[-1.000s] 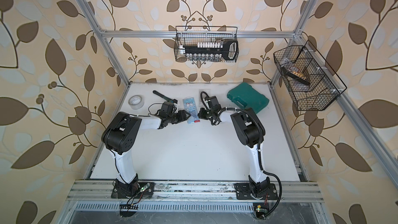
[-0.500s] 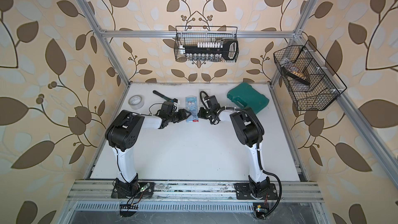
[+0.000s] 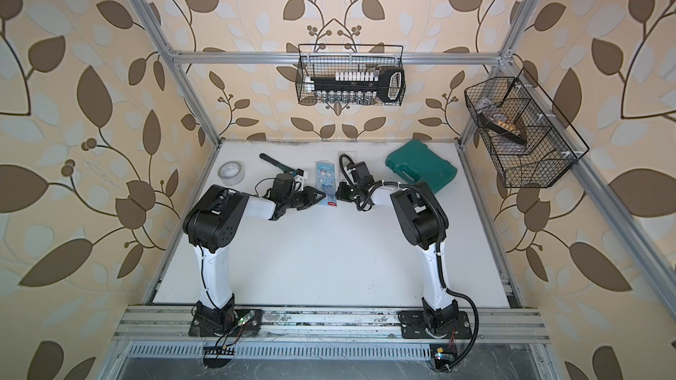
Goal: Open the ruler set and take out the ruler
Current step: Pick up the ruler set bag from the center of the board.
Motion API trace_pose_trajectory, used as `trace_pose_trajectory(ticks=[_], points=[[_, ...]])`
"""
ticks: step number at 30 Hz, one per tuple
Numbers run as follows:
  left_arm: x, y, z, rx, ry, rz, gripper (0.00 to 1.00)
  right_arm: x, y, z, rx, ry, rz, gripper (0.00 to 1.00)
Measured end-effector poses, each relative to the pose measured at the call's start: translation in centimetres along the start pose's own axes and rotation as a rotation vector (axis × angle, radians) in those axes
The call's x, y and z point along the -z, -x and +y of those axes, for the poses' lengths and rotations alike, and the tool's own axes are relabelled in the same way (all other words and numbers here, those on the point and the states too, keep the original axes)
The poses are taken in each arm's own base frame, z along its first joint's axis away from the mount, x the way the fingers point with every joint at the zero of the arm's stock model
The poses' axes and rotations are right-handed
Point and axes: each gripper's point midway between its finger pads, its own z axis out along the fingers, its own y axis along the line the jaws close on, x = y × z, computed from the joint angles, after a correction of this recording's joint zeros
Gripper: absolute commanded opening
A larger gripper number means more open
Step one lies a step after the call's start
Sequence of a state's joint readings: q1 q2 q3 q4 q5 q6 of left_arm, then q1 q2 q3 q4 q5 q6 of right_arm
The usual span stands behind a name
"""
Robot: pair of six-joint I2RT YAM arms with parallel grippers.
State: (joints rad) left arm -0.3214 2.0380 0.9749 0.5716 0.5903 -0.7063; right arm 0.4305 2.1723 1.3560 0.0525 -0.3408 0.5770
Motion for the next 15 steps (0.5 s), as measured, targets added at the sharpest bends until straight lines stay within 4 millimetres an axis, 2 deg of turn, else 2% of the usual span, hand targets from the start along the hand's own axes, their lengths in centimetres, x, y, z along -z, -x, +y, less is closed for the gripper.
trace_pose_trajectory(ticks=[5,8,12,15], points=[[0.0,0.0,-0.3,0.002,-0.016,0.004,0.07,0.0,0.0,0.0,-0.003,0.0,-0.001,0.08],[0.1,-0.2,-0.2,0.001,-0.017,0.006,0.02,0.1,0.2,-0.1,-0.007,0.004,-0.003,0.13],[0.2,-0.9,0.1,-0.001,-0.017,0.022,0.0,0.3,0.3,0.0,-0.007,0.026,-0.007,0.28],[0.7,-1.2,0.0,-0.023,-0.019,0.03,0.0,1.3,0.4,-0.3,-0.012,0.038,-0.007,0.44]])
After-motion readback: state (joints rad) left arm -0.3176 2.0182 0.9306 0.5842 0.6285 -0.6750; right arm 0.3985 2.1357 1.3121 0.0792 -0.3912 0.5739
